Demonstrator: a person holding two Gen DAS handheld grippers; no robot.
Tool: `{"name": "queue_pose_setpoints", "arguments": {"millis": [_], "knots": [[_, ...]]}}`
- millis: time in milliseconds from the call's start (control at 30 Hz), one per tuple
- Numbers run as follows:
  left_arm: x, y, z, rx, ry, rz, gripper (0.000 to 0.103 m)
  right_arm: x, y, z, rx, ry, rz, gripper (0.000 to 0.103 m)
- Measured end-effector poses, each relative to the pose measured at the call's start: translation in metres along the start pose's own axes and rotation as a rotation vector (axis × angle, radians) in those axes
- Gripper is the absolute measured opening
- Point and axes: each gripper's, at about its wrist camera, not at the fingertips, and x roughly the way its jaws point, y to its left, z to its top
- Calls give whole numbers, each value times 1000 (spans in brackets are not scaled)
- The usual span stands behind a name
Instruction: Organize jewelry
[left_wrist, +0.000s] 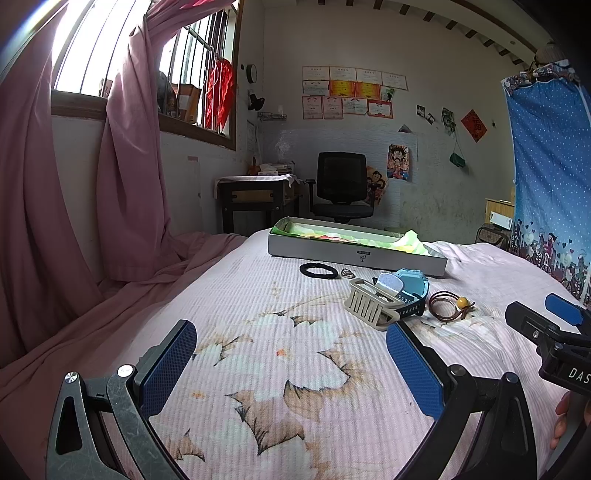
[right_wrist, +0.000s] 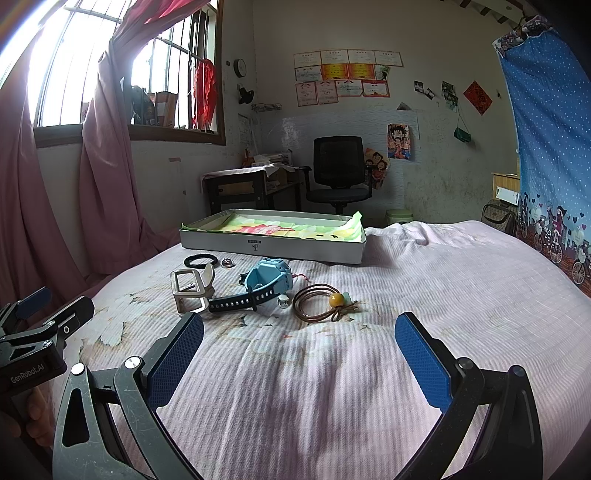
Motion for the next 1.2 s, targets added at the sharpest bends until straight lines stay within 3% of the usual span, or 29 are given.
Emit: {"name": "queue_pose_setpoints", "arguments": {"millis": [1200], "knots": [[7, 1, 12, -33, 27, -20, 103, -4, -9, 10, 12, 22, -3, 102]]}}
